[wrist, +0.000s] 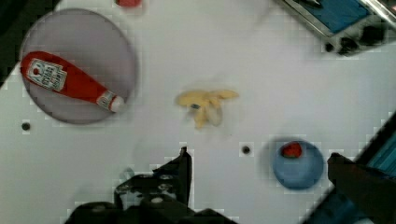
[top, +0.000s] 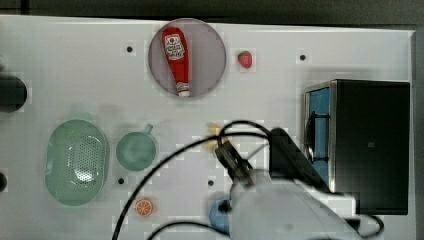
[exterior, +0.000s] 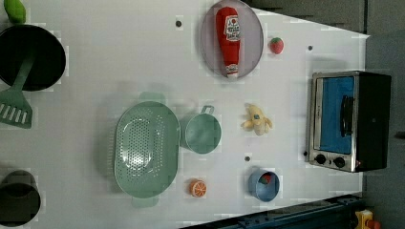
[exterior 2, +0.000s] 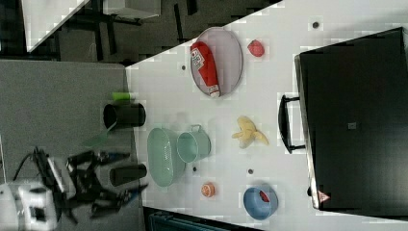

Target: Pick Banana and place it in mug.

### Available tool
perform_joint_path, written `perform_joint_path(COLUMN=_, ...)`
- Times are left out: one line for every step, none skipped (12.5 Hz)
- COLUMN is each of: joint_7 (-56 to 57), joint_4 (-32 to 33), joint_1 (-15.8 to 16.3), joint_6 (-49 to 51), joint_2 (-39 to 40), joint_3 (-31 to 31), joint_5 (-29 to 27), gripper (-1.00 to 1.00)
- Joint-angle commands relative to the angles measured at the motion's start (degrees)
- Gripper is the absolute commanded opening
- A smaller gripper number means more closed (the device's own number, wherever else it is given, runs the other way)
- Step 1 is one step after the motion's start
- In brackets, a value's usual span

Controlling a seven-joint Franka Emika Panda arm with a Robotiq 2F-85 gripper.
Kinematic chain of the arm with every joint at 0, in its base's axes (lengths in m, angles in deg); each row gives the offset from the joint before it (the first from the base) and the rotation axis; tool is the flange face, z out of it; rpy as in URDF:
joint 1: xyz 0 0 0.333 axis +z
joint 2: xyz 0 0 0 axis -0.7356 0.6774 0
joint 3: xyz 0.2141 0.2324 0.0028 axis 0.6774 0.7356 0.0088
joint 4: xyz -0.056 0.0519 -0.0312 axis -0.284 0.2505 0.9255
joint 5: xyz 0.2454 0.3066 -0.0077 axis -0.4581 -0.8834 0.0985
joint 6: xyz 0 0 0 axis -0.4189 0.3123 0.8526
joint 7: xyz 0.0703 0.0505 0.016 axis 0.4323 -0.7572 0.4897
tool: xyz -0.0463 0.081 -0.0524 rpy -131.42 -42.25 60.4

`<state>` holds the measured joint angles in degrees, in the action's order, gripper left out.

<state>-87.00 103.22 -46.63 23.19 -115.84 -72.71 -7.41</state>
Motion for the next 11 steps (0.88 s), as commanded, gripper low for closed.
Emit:
perform_joint_path(joint_7=5.0, joint_4=8.0, joint_1=1.0, joint_6=-8.7, joint_2=9.0, joint_3=0.9, joint_5=-0.3, gripper=1.0)
perform_joint_path(joint_7=8.1, joint_4=10.0, joint_1=1.0, joint_6=-12.7, joint_2=10.8, joint_3=0.9, joint_5=-0.3, gripper=1.0)
perform_joint_path(joint_7=10.7, joint_4=12.1, joint_1=1.0, joint_6=-16.6, joint_2=12.8, joint_3=0.9, joint_5=-0.3, gripper=1.0)
perform_joint_path(joint_7=12.9, joint_4=13.9, joint_1=1.0, joint_6=-20.6, joint_2=14.9, joint_3=0.9, joint_5=-0.3, gripper=1.0)
perform_joint_path(joint_7=14.6, joint_4=15.5, joint_1=1.0, joint_6=-24.9, joint_2=17.2, joint_3=0.9, joint_5=-0.3, gripper=1.0)
perform_joint_path(joint_7=16.5, joint_4=16.8, joint_1=1.0, joint_6=-29.3, joint_2=19.8, joint_3=0.9, joint_5=-0.3, gripper=1.0)
perform_joint_path(joint_7=18.7, joint_4=17.9, joint_1=1.0, joint_6=-33.3, joint_2=22.4, joint_3=0.9, joint_5=-0.3, gripper=1.0)
perform_joint_path(joint_7=20.7, joint_4=18.8, joint_1=1.0, joint_6=-36.9, joint_2=25.2, joint_3=0.9, joint_5=-0.3, gripper=1.0)
perform_joint_path(joint_7=21.8, joint_4=19.7, joint_1=1.0, joint_6=-40.2, joint_2=28.0, joint_3=0.9, joint_5=-0.3, gripper=1.0)
perform_joint_path(joint_7=21.8, joint_4=20.5, joint_1=1.0, joint_6=-44.3, joint_2=31.2, joint_3=0.9, joint_5=-0.3, gripper=1.0)
perform_joint_path(joint_7=21.8, joint_4=20.9, joint_1=1.0, joint_6=-47.7, joint_2=33.7, joint_3=0.9, joint_5=-0.3, gripper=1.0)
